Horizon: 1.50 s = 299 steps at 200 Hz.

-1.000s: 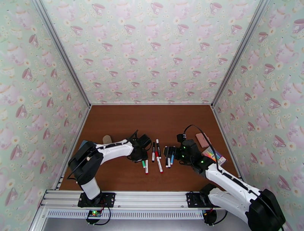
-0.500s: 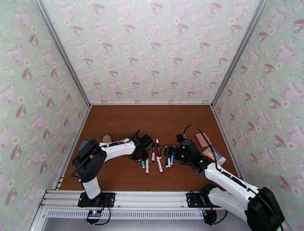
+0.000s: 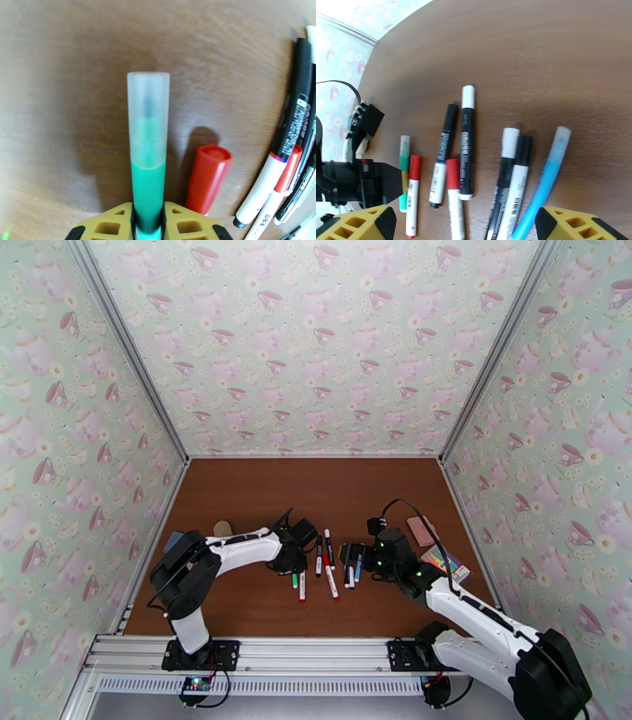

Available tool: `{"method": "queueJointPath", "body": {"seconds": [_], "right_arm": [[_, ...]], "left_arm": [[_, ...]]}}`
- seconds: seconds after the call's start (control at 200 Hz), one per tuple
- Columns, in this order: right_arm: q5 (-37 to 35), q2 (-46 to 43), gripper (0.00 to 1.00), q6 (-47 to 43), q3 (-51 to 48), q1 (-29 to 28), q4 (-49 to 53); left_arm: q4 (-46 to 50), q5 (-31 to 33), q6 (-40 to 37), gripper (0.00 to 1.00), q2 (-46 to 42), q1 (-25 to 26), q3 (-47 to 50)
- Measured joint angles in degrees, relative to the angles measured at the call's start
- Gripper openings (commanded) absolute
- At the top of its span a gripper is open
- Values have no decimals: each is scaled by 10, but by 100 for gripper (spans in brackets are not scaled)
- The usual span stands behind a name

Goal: Open the pen caps

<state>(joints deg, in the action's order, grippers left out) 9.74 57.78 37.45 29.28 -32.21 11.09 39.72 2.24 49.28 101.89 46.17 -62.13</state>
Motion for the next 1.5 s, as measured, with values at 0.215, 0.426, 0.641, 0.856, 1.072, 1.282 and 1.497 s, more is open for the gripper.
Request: {"method": "queueJointPath", "body": {"seconds": [0.215, 0.426, 0.641, 0.856, 1.072, 1.282, 1.497], "right_arm": [[42, 17, 84, 58, 40, 0, -5], [89, 63, 66, 110, 81, 0, -31], [119, 119, 55, 143, 137, 0, -51], [158, 186, 50, 148, 181, 0, -65], [182, 211, 46, 145, 196, -2, -65], [190, 224, 40, 134, 203, -17, -61], [190, 225, 33, 128, 203, -23, -59]], "left_arm": [[-61, -6, -100, 22, -77, -3, 37], [-139, -106, -199, 22, -158, -26, 84], [-188, -209, -251, 22, -200, -34, 89], [-221, -267, -263, 22, -209, -34, 96], [-236, -285, -262, 22, -209, -34, 104], [-242, -287, -262, 22, -208, -34, 104], [-242, -287, -261, 22, -207, -34, 104]]}}
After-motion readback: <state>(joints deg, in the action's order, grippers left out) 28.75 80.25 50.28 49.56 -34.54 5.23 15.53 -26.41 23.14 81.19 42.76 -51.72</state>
